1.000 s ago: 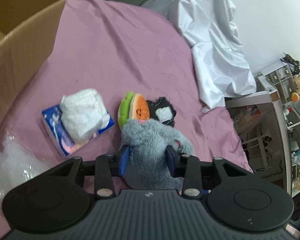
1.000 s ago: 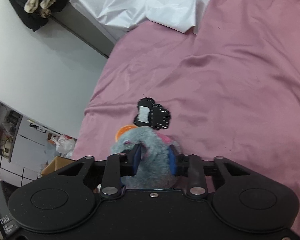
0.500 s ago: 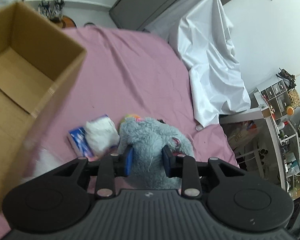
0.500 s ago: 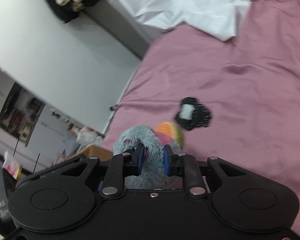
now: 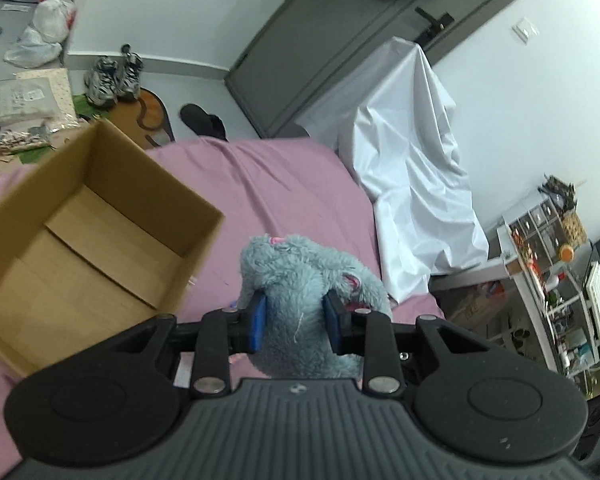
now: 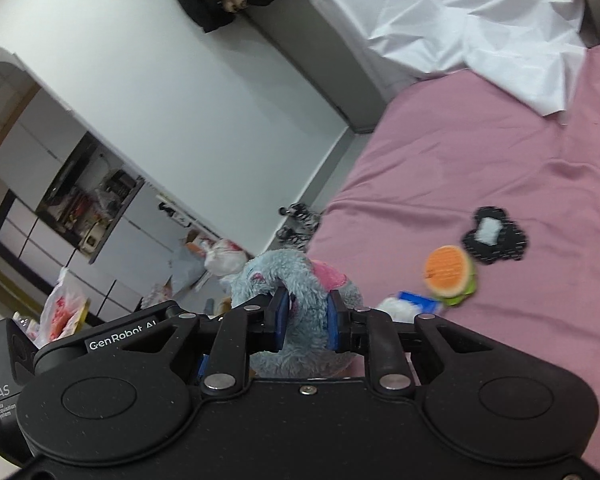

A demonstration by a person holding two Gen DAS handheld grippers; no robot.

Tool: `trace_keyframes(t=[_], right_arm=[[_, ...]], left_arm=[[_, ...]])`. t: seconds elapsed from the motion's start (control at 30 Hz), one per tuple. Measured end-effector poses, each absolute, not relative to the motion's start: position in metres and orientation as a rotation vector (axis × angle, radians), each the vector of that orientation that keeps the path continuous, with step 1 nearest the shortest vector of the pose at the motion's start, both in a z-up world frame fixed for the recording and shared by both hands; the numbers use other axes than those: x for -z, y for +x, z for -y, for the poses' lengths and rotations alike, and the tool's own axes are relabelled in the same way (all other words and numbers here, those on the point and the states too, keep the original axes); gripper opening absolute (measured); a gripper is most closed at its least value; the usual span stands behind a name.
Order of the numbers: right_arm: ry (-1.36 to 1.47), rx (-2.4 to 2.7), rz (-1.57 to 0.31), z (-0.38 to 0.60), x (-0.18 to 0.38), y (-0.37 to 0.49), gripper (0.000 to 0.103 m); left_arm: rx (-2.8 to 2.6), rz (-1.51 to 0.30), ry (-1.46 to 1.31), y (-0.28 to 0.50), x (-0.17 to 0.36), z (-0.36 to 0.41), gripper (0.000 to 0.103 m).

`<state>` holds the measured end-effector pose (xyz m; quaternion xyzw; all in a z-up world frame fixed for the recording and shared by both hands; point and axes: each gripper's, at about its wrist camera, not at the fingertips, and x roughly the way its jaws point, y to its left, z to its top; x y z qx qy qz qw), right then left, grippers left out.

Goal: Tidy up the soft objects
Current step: 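Lift the grey plush mouse with the right tool and carry it over the box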

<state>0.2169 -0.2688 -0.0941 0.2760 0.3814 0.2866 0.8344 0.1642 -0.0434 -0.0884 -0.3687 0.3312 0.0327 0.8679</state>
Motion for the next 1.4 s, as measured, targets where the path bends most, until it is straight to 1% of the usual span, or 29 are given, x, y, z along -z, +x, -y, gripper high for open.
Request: trace_keyframes(t=[0.37,0.7,1.0,1.4], right_arm=[[0.552,-0.723,-0.811,0.204,0.078,0.214,0.020],[0.529,-0.787,-0.816,0.158,0.075,0.225,0.020],[0.531,-0.744,-0.872,0.138,0.094,0.238,0.020],[0.545,-0.707,-0.939,0.133,0.134,0.251,0.020]], left_arm=[[-0.159,-0.632,-0.781,0.146,0.072,-0.017,0.029],[-0.191,-0.608,-0.801,0.146,0.067,-0.070,0.029],[-0.189,-0.672,-0.802,0.166,0.093,-0.094,0.029],[-0.199,-0.766,-0.740,0.196,0.129,-0.099,0.030]])
